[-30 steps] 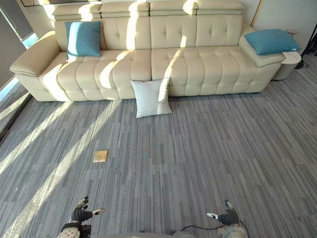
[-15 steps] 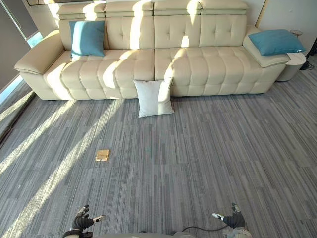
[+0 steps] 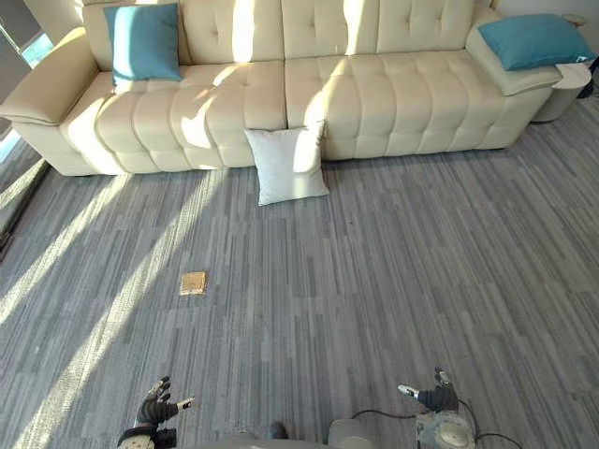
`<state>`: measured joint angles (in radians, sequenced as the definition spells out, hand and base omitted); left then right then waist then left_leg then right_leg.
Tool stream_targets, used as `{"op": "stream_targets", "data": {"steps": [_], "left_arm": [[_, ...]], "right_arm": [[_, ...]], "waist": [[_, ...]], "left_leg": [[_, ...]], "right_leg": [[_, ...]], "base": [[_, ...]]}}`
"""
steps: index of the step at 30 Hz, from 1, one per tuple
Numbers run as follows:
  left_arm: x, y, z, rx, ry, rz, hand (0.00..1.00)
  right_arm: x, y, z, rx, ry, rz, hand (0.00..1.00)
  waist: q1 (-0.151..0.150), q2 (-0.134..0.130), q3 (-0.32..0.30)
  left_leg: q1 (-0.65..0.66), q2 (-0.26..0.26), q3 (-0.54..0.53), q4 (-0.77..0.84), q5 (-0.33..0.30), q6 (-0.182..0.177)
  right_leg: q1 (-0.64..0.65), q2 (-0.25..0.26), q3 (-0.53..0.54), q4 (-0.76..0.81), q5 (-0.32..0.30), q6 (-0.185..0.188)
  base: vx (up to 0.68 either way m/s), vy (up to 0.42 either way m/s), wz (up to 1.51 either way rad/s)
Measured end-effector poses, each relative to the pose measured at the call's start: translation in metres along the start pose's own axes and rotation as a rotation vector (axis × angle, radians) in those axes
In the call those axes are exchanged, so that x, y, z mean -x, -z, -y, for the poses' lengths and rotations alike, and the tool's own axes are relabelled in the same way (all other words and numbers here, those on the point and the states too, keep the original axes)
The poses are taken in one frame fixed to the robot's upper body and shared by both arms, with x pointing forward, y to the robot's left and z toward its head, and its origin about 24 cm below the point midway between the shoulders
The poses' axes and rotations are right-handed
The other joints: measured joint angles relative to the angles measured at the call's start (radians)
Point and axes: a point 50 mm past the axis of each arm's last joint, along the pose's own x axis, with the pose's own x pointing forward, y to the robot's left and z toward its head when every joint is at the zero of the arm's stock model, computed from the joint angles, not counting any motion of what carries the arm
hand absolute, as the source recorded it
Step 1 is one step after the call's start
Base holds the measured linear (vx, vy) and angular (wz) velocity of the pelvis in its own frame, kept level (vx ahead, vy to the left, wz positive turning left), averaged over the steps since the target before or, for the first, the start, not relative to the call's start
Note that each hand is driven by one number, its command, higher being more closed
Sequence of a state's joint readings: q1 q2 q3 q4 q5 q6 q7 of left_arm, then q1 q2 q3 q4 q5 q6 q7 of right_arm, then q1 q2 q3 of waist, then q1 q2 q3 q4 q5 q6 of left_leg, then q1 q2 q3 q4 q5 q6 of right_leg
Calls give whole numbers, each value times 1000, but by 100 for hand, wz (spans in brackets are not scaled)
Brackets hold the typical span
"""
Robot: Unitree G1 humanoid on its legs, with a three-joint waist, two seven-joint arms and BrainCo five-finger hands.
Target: Pick up cushions and gather them together orderly.
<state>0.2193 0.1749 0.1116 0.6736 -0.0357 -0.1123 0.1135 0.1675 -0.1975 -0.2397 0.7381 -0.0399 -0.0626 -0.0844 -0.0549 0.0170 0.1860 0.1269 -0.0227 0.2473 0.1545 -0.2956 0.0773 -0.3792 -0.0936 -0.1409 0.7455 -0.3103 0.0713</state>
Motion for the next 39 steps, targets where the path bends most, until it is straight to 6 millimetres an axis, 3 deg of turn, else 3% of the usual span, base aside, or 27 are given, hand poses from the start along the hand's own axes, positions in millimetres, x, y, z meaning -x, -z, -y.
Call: {"op": "stream_targets", "data": {"steps": [3, 5, 6, 8, 9, 10, 11, 12, 13, 15, 17, 19, 21, 22, 23, 25, 26, 27, 28, 29, 30, 31, 32, 34, 36, 37, 39], "left_arm": [[-6, -13, 2, 12, 3, 36, 0], [-9, -19, 4, 11, 10, 55, 0], [-9, -19, 9, 4, 27, 54, 0], [-10, -23, 16, 14, 45, 63, 0], [-10, -23, 21, 13, 59, 65, 0], [-10, -22, 22, 17, 60, 60, 0], [-8, -17, 26, 28, 65, 42, 0], [-7, -15, 27, 31, 69, 35, 0], [-6, -14, 29, 37, 73, 32, 0], [-6, -16, 30, 41, 76, 37, 0], [-5, -16, 30, 43, 77, 40, 0], [-5, -15, 30, 44, 77, 38, 0], [1, -2, 30, 43, 75, 0, 0], [2, 2, 28, 41, 69, -15, 0], [3, 9, 24, 33, 60, -41, 0], [1, 5, 24, 37, 57, -33, 0], [1, 5, 26, 38, 61, -35, 0], [1, 8, 25, 35, 59, -44, 0], [1, 9, 24, 21, 60, -55, 0], [1, 9, 23, 15, 60, -55, 0], [0, 7, 20, 9, 53, -48, 0], [-2, 5, 19, 6, 50, -43, 0], [-5, 0, 18, 4, 50, -29, 0], [-7, -4, 18, 3, 50, -18, 0], [-7, -2, 13, -9, 40, -28, 0], [-4, 7, 7, -23, 29, -56, 0], [-1, 17, 23, 7, 57, -110, 0]], "right_arm": [[-2, -8, -1, 15, -8, 27, 0], [-1, -6, 1, 18, -4, 23, 0], [2, 1, 5, 27, 3, 7, 0], [-2, -7, 6, 22, 7, 29, 0], [-3, -12, 5, 20, 5, 44, 0], [-3, -13, 4, 21, 1, 50, 0], [-3, -15, 3, 27, -4, 56, 0], [-3, -16, 2, 29, -7, 63, 0], [-3, -21, -2, 10, -11, 82, 0], [-2, -24, -8, -28, -22, 96, 0], [-1, -29, -13, -34, -37, 121, 0], [-1, -31, -16, -39, -43, 126, 0], [-1, -25, -14, -32, -37, 105, 0], [-1, -22, -14, -31, -37, 89, 0], [0, -16, -21, -39, -51, 64, 0], [2, -12, -21, -31, -51, 54, 0], [1, -14, -22, -28, -55, 58, 0], [0, -16, -26, -18, -67, 62, 0], [0, -17, -30, 7, -86, 67, 0], [1, -17, -32, 20, -95, 68, 0], [1, -19, -38, 43, -120, 78, 0], [1, -20, -40, 49, -128, 83, 0], [0, -24, -41, 53, -134, 94, 0], [-2, -28, -40, 59, -131, 104, 0], [-2, -25, -37, 66, -125, 96, 0], [2, -12, -33, 72, -119, 61, 0], [-2, -13, -19, 106, -90, 49, 0]], "waist": [[-41, 14, 39], [-46, 7, 47], [-51, 6, 45], [-51, 31, 51], [-60, 35, 53], [-65, 38, 55], [-64, 39, 63], [-61, 41, 66], [-38, 49, 71], [-15, 35, 78], [12, 26, 80], [26, 19, 81], [43, 28, 72], [52, 27, 69], [55, -7, 51], [43, -36, 40], [41, -48, 45], [41, -55, 49], [26, -56, 51], [14, -53, 51], [11, -45, 54], [12, -40, 57], [10, -25, 61], [2, -9, 63], [-10, -25, 55], [-14, -57, 41], [-12, 5, 35]], "left_leg": [[67, 28, -50, -33, -14, -3], [113, 32, -78, -49, -19, -40], [147, 46, -112, -47, -42, -80], [149, 74, -136, 7, -20, -143], [121, 75, -132, 133, 55, -229], [92, 81, -130, 225, 101, -239], [12, 119, -105, 470, 237, -261], [-40, 154, -94, 605, 277, -259], [-157, 232, -20, 867, 206, -162], [-275, 276, 49, 936, 139, -112], [-384, 292, 100, 833, 103, -82], [-450, 254, 91, 579, 107, -89], [-429, 174, -9, 109, 230, -193], [-415, 170, -28, 111, 308, -173], [-408, 132, -30, 147, 287, -110], [-425, 109, -15, 225, 200, -78], [-387, 107, 21, 244, 156, -72], [-337, 100, 41, 242, 128, -66], [-264, 97, 57, 232, 97, -57], [-228, 95, 58, 224, 83, -53], [-136, 94, 73, 173, 69, -58], [-106, 95, 80, 149, 69, -58], [-65, 106, 86, 119, 69, -59], [-25, 128, 87, 93, 70, -60], [14, 137, 85, 86, 69, -102], [59, 111, 72, 89, 37, -171], [91, 160, 51, 94, 41, -215]], "right_leg": [[-85, 32, -25, -223, 77, -20], [-109, 48, -18, -411, 219, -32], [-103, 58, 4, -420, 372, -70], [-130, 47, -16, -265, 294, -115], [-102, 23, -37, -202, 223, -120], [-65, 20, -47, -206, 195, -120], [35, 21, -50, -254, 163, -122], [85, 29, -54, -290, 155, -122], [194, 56, -48, -351, 140, -135], [316, 57, -40, -442, 130, -131], [400, 55, -16, -516, 114, -118], [453, 40, 10, -538, 90, -94], [500, 29, 68, -535, 22, -47], [514, 30, 89, -530, 3, -36], [523, -8, 128, -517, -15, -29], [473, -41, 172, -395, -18, -18], [404, -56, 209, -207, 1, 52], [339, -73, 225, -35, 56, 178], [279, -91, 215, 150, 67, 201], [255, -99, 193, 210, 59, 181], [184, -114, 123, 261, 30, 106], [154, -116, 96, 246, 13, 74], [103, -112, 33, 167, -11, 29], [39, -91, -23, -26, -3, 6], [26, -58, -24, -287, 126, -16], [31, -58, 17, -434, 423, -69], [14, -24, 4, -320, 334, -84]], "base": [[468, -12, 55], [698, -108, 59], [804, -157, 45], [707, -180, 45], [649, -194, 44], [662, -210, 48], [523, -147, 30], [606, -137, 2], [573, -106, -17], [550, -59, -18], [472, 1, -29], [473, 108, -41], [510, 214, -73], [503, 258, -89], [571, 256, -51], [554, 241, -33], [496, 229, -59], [582, 233, -59], [483, 152, -30], [550, 93, -21], [443, 41, -24], [513, 5, -28], [430, -59, -11], [435, -107, 7], [469, -176, 26], [504, -195, 17], [504, -200, -16]]}}
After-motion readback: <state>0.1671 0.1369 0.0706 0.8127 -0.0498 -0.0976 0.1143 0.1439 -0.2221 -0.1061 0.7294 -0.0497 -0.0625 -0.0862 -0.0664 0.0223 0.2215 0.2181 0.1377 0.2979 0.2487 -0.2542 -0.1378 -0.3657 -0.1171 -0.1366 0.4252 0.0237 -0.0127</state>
